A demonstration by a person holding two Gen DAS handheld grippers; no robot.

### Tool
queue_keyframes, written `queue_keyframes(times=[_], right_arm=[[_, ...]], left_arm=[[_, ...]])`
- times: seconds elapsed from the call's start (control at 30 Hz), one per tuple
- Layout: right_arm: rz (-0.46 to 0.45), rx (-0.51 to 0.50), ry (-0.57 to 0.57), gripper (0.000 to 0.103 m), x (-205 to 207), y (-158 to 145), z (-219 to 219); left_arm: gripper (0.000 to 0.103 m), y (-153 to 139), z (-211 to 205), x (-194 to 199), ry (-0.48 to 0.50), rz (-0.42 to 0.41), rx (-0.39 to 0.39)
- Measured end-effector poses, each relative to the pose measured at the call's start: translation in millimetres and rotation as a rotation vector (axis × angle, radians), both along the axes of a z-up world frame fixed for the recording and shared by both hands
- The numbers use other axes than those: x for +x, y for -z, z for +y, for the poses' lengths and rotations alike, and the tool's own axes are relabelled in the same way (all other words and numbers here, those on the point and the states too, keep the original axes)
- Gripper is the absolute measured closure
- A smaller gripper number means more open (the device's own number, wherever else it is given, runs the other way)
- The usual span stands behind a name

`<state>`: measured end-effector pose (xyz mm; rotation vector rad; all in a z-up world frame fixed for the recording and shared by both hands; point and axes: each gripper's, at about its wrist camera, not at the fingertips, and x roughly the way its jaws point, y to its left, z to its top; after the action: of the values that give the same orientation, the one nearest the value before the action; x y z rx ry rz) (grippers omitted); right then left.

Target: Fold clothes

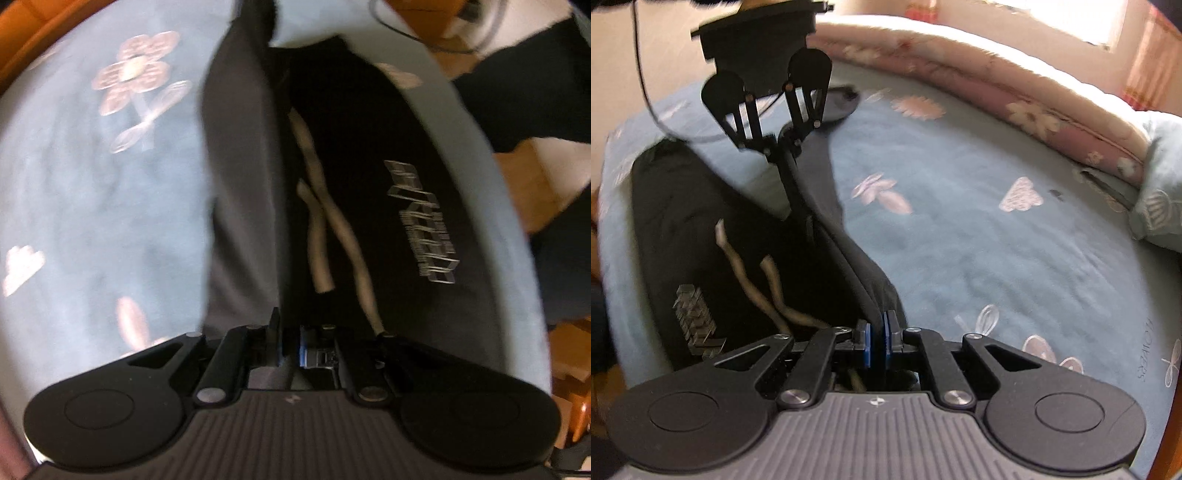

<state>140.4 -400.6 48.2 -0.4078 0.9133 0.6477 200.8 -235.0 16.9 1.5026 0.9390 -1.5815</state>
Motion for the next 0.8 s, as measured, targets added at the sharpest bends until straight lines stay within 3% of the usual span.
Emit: queue_keyframes(times=[0.2,0.53,0.8], right_arm=[[0.034,-0.119,-0.129,0.094,-33.2,19.6,30.3],[0.045,-0.305,-0.298,0.094,-92.4,62.0,57.5],[-0.036,-0.516,-0.420,0.094,-132.8,98.8,62.1]], left_arm=[[0.098,23.4,0.4,-29.2,0.115,0.070,0.063],[0.098,41.6,-12.0,-59.6,0.212,0.200,0.104],[0.098,50.8,-26.0,-91.1,0.288,0.284,0.104]])
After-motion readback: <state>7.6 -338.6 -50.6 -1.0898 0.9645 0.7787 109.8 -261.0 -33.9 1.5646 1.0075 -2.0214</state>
